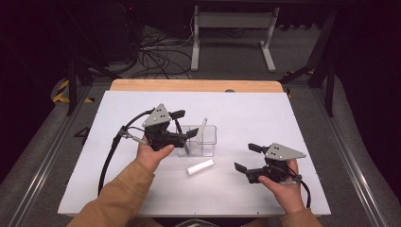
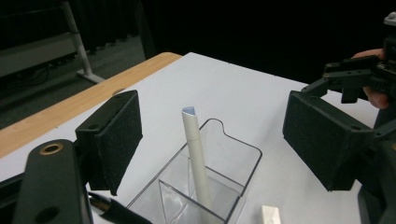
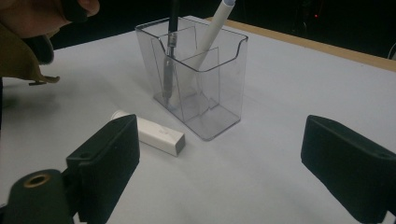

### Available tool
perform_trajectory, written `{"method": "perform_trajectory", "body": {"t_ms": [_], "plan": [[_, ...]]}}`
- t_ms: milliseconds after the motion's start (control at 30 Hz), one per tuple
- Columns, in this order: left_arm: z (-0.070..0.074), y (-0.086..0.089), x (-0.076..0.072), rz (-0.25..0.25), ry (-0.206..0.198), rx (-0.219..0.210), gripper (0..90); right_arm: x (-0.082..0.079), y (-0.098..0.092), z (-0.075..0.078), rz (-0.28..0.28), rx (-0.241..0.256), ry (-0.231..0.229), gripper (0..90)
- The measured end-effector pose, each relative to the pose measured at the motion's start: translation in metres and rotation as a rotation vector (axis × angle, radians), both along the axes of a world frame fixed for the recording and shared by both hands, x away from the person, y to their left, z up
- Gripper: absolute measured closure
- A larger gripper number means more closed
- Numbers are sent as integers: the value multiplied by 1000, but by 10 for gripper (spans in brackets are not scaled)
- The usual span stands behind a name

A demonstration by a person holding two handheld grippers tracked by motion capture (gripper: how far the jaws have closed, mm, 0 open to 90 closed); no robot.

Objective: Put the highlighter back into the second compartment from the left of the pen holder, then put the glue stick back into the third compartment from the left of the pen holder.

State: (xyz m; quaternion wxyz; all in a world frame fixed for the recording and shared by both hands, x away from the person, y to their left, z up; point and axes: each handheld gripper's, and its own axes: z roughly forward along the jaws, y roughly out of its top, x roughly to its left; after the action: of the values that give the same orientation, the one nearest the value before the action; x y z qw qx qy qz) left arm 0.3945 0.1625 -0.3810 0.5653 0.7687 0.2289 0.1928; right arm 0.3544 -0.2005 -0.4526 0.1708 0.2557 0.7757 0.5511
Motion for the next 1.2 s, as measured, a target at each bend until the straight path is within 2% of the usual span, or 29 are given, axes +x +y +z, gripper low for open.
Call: {"method": "perform_trajectory", "body": {"t_ms": [167, 300, 500, 533, 700, 867, 933, 1067, 1200], "plan": [[5, 4, -9, -15, -4, 5, 192, 0, 2, 0, 12, 17, 2, 95], [4, 8, -13, -8, -10, -2, 188, -1, 1, 1, 24, 26, -6, 85], [6, 17, -20, 8, -38, 37, 182, -1, 1, 2, 28, 23, -11, 78], [6, 18, -22, 13, -41, 33, 182, -1, 1, 2, 28, 19, -11, 78], [7, 26, -26, 10, -25, 15, 180, -2, 2, 2, 30, 15, -13, 78], [7, 32, -31, 16, -19, 22, 174, -2, 2, 2, 37, 21, -13, 66], [7, 37, -36, 28, -11, 19, 172, -3, 2, 3, 34, 22, -21, 66], [5, 48, -47, 57, -23, 30, 172, -5, 3, 6, 34, 16, -36, 68], [-4, 60, -56, 87, 13, 55, 173, -5, 4, 5, 39, 6, -37, 89]]}}
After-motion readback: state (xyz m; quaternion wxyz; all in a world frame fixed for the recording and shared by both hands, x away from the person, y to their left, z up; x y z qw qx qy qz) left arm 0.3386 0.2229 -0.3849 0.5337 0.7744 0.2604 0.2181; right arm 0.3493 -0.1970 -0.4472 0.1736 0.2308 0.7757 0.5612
